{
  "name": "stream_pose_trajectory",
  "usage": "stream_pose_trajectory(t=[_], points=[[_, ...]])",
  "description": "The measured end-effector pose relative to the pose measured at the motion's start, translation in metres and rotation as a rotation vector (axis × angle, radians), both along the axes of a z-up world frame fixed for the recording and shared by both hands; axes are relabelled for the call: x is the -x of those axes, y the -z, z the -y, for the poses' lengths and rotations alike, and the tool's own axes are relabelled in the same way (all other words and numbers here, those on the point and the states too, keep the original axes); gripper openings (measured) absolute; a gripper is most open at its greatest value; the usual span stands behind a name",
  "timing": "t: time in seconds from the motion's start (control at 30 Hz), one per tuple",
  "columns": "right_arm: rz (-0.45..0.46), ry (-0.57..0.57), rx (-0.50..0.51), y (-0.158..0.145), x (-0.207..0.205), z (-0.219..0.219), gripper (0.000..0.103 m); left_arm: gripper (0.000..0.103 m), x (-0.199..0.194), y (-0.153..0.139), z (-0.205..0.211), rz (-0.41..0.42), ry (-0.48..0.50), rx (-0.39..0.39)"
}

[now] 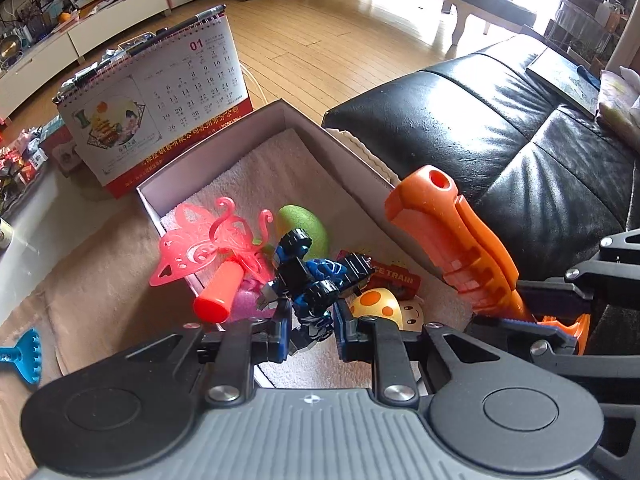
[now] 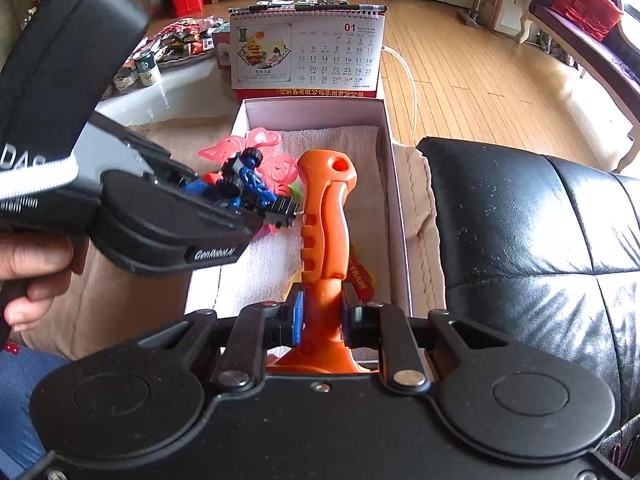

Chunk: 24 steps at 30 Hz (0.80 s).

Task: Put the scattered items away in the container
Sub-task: 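Lower both tools into the white box and open them to release axe and robot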

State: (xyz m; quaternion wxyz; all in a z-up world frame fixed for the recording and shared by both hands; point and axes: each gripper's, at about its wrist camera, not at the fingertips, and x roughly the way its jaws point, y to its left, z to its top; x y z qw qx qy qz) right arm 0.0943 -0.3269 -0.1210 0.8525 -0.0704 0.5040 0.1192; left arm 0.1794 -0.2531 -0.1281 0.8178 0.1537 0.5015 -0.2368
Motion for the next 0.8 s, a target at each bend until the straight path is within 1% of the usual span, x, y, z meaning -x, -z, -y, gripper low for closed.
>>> stream_pose_trajectory(t=[0.1, 0.27, 0.33, 0.43, 0.57, 0.7, 0.73, 0.8], points=[[-0.014, 0.014, -0.010, -0.002, -0.013, 0.005, 0.017, 0.022, -0.006, -0.002, -0.004, -0.017, -0.017, 0.024], [-0.030, 0.052, -0.043, -0.002, -0.030, 0.016, 0.017, 0.022, -0.011, -0.006, -0.009, -0.018, -0.024, 0.033], [-0.029, 0.059, -0.040, -0.002, -0.037, 0.017, 0.017, 0.022, -0.010, -0.003, -0.011, -0.030, -0.019, 0.031], [-0.032, 0.059, -0.038, 0.000, -0.047, 0.017, 0.017, 0.022, -0.009, 0.009, -0.013, -0.070, -0.026, 0.054], [-0.047, 0.054, -0.034, 0.008, -0.061, 0.010, 0.017, 0.021, -0.004, 0.022, -0.009, -0.077, -0.016, 0.036], [-0.071, 0.044, -0.012, 0.022, -0.074, -0.001, 0.017, 0.021, -0.002, 0.025, -0.007, -0.087, -0.008, 0.029], [-0.079, 0.040, -0.011, 0.025, -0.077, -0.003, 0.018, 0.022, -0.002, 0.024, -0.008, -0.086, -0.008, 0.026], [-0.084, 0.042, -0.013, 0.029, -0.083, -0.007, 0.025, 0.024, -0.002, 0.024, -0.011, -0.078, -0.008, 0.023]])
